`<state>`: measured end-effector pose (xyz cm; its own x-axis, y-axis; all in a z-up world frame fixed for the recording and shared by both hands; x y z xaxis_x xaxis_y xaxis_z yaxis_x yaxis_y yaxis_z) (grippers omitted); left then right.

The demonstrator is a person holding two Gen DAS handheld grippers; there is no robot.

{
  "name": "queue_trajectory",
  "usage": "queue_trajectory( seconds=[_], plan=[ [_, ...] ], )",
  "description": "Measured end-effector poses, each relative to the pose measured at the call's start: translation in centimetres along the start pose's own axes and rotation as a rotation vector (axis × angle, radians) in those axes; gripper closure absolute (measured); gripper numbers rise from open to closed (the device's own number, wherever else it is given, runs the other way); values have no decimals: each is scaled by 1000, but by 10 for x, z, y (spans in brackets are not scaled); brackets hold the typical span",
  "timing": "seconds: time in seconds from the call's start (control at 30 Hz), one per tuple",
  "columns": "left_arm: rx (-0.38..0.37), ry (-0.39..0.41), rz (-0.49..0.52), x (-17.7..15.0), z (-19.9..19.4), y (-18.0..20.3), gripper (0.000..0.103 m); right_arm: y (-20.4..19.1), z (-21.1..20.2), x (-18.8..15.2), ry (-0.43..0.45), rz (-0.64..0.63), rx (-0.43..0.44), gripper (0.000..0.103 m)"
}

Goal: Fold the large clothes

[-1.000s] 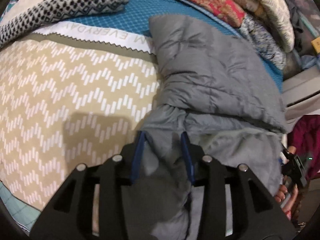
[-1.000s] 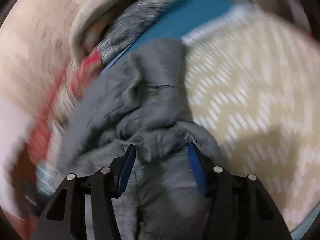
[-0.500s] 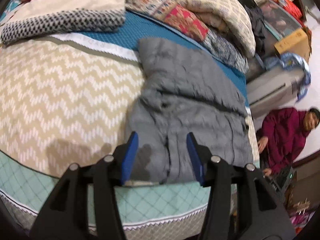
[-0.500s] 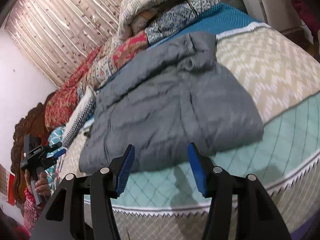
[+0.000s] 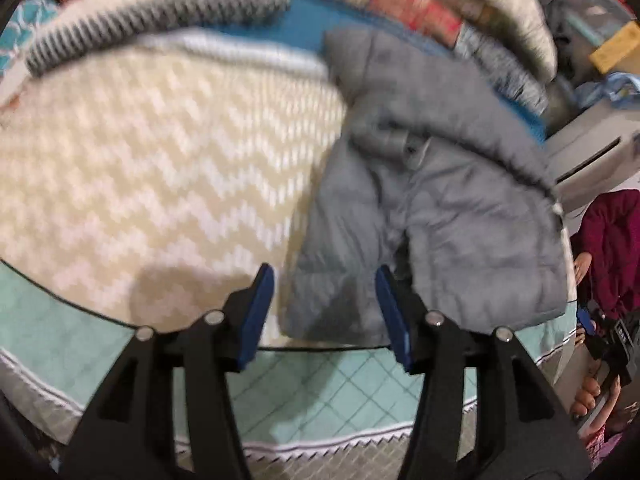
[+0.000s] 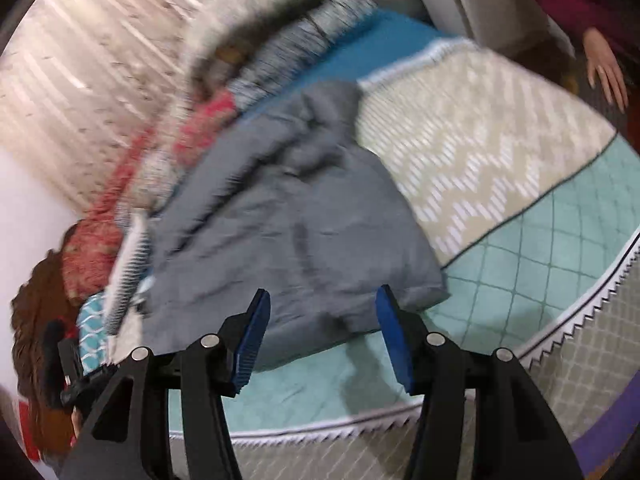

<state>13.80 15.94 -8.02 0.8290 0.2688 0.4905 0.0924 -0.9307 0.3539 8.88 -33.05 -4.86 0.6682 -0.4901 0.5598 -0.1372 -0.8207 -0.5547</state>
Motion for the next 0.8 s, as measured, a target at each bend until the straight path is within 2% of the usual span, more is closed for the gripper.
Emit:
queue_trajectory(
  seconds=[0.13,0.27,0.43,0.53,0.63,0.73,0.8],
  plan=[
    [-52,60,-20,-8,-38,-8,50,-16,-9,-19,-17,-37,51,51],
    [-65,60,0,-23,-47,1,50,-34,4,-40,-79,-60,85,51],
    [-82,62,58,-14,-47,34,50,-65,1,-29,-85,-122,115,51],
    [-132,96,101,11,-43,66,50,-96,9,1,-84,-221,121,51],
    [-219,104,115,39,-20,103,50,-128,35,47,-86,-304,105,51],
    [-284,84,127,62,24,140,50,-156,82,105,-102,-331,104,51],
    [-274,69,158,69,59,159,50,-171,134,151,-125,-337,88,51]
  ],
)
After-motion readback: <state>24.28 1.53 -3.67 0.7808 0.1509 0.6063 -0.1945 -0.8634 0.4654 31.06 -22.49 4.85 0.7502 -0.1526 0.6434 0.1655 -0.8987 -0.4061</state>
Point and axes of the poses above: each gripper's, at about its wrist camera, not at the fingertips, and z roughly the way its jaws point, y to its right, x to its top, the point moved 3 cm from there along z, roughly the way its jaws point, and after that the axes turned 4 degrees about y, right-handed, at the moved point
